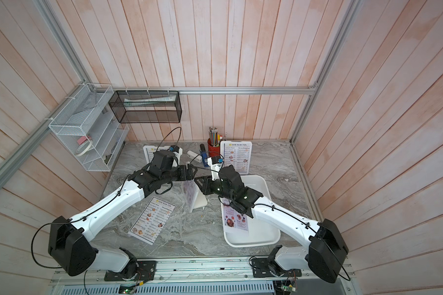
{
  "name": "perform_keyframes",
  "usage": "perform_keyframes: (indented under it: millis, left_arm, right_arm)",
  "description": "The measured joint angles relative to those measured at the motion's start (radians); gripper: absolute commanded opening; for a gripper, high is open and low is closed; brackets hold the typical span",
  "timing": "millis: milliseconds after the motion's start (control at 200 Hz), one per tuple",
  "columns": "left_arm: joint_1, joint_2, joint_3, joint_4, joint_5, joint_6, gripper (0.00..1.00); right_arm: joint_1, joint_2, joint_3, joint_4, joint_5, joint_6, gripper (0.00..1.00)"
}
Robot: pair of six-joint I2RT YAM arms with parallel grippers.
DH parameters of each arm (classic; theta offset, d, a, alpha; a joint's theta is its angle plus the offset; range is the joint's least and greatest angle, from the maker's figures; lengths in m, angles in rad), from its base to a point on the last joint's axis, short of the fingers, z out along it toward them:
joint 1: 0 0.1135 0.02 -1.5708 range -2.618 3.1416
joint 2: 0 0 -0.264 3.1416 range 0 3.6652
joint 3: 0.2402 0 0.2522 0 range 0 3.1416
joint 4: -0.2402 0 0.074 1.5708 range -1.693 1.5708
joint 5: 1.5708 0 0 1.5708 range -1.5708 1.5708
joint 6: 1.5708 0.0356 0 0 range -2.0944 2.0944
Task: Replace the menus in the menu holders
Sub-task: Insert the menu into the menu holder.
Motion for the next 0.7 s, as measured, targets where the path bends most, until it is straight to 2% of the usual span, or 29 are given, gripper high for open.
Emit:
perform_keyframes:
  millis: [325,700]
  left_arm:
    - [-0.027,-0.047,-0.029,-0.014,0.005,0.000,0.91]
    - [-0.040,-0.053,-0.068,-0.017,0.022,0.003,0.89]
  right_arm:
    - [-0.057,-0.026,0.000,-0.004,0.002,-0.001,0.29]
    - [-0.063,-0.029,0.000,-0.008,0.002,-0.001,0.28]
